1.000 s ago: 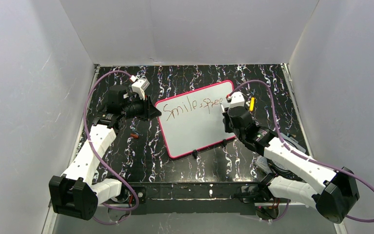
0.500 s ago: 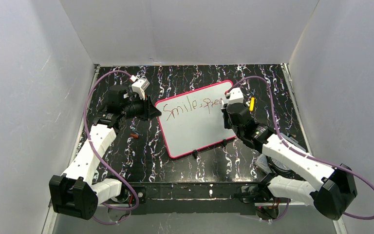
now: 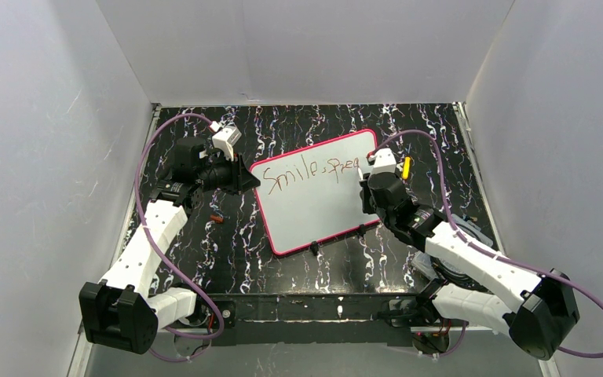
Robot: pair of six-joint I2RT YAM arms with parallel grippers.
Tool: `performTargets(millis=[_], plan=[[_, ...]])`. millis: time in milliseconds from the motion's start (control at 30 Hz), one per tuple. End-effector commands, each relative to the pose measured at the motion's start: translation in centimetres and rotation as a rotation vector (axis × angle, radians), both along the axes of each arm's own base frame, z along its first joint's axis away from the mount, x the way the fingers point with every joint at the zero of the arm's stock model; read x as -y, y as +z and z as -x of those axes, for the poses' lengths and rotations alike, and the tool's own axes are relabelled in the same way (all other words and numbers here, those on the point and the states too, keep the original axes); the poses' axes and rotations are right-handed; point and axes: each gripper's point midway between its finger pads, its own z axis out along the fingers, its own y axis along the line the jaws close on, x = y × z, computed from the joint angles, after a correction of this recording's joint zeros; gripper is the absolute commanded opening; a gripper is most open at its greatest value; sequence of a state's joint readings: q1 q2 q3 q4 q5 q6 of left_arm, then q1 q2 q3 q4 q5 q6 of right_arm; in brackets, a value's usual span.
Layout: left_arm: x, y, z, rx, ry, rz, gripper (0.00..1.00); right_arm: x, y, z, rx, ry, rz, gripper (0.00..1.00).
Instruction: Write a sentence on the whiteboard
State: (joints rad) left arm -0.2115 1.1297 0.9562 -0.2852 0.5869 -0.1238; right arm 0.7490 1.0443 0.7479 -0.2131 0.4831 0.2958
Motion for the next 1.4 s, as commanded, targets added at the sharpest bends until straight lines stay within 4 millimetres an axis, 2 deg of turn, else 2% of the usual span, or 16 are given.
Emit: performTargets(millis=[0, 133, 400, 500, 800, 1067, 1367], plan=[[-0.1, 0.5, -0.2, 0.039, -0.011, -0.021, 0.00, 0.2, -0.1, 0.4, -0.006, -0.018, -0.024, 0.01], [-0.1, 0.6, -0.2, 0.042, -0.010, -0.021, 0.00, 0.9, 0.9, -0.1, 0.026, -0.052, -0.007, 0.01], [-0.1, 0.7, -0.1, 0.044, -0.011, -0.020, 0.00, 1.3, 5.9, -1.2, 0.142, -0.074, -0.022, 0.01], [-0.1, 0.6, -0.1, 0.043, -0.010, -0.021, 0.00, 1.6, 6.7, -1.5, 0.162, -0.082, -0.007, 0.01], [-0.1, 0.7, -0.1, 0.045, -0.011, -0.020, 0.00, 0.7, 5.0, -1.8, 0.119, -0.052, 0.016, 0.01], [-0.1, 0.6, -0.2, 0.043, -0.011, -0.020, 0.00, 1.0, 2.9, -1.1, 0.072, -0.065, 0.011, 0.01], [-0.1, 0.6, -0.1, 0.042, -0.013, -0.020, 0.00, 1.3, 2.3, -1.3, 0.062, -0.079, 0.030, 0.01]])
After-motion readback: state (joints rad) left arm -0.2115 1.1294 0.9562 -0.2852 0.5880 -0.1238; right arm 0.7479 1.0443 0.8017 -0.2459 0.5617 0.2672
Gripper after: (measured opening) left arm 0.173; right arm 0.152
